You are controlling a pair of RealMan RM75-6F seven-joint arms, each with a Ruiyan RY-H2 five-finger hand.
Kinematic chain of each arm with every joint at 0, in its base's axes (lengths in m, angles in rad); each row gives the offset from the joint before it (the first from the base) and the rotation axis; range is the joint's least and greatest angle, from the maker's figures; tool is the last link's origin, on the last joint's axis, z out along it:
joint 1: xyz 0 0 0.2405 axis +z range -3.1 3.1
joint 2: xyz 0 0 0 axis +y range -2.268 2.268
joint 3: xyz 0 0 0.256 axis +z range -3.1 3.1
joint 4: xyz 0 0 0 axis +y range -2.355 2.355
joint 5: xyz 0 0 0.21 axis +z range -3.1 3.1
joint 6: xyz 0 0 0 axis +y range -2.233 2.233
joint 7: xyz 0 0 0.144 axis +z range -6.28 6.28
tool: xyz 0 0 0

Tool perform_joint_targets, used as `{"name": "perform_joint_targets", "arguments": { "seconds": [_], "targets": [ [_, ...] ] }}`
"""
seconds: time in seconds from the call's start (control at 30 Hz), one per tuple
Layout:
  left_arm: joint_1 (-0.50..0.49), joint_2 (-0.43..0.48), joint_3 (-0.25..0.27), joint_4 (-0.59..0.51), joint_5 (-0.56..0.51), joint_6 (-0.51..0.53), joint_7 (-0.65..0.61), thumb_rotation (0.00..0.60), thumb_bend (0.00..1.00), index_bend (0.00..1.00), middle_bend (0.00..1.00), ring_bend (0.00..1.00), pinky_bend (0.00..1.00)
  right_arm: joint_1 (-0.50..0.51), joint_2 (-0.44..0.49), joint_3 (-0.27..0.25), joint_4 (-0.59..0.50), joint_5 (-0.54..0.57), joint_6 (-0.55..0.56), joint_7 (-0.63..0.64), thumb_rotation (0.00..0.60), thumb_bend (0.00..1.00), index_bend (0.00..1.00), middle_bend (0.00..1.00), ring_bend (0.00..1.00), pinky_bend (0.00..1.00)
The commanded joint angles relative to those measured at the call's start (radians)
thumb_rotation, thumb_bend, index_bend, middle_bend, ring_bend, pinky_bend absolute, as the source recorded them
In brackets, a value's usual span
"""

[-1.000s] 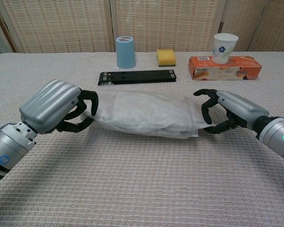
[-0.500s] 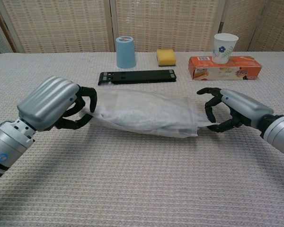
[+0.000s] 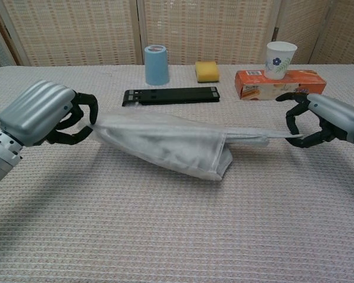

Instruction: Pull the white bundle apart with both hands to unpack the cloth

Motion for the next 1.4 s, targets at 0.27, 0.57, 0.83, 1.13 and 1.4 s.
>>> {"name": "perform_joint_targets", "arguments": {
  "seconds": [0.27,0.57,0.83,1.13,1.4],
  "targets": [
    [0.018,0.038,-0.046,0.073,-0.072,-0.033,-0.031,0.600,0.60,0.73,1.00,1.00,1.00,-0.024,0.076,0.034,0.005,0.038,0.018,0.005,0.600,0.40,0.72,0.09,0.00,0.00],
    [0.031,0.058,-0.084,0.133,-0.135,-0.070,-0.048,0.600,0.60,0.74,1.00,1.00,1.00,-0.050,0.147,0.064,0.017,0.076,0.026,0.044,0.600,0.40,0.71,0.09,0.00,0.00],
    [0.053,0.086,-0.121,0.171,-0.195,-0.095,-0.061,0.600,0.61,0.74,1.00,1.00,1.00,-0.075,0.213,0.089,0.030,0.106,0.032,0.072,0.600,0.40,0.71,0.09,0.00,0.00],
    [0.094,0.117,-0.095,0.133,-0.189,-0.078,-0.074,0.600,0.60,0.73,1.00,1.00,1.00,-0.090,0.247,0.107,0.031,0.128,0.033,0.094,0.600,0.41,0.71,0.09,0.00,0.00],
    [0.105,0.219,-0.061,-0.124,-0.174,-0.131,-0.015,0.600,0.18,0.18,0.98,0.94,0.99,-0.102,0.314,0.047,-0.054,0.055,0.022,0.126,0.600,0.22,0.07,0.00,0.00,0.00]
  ]
}}
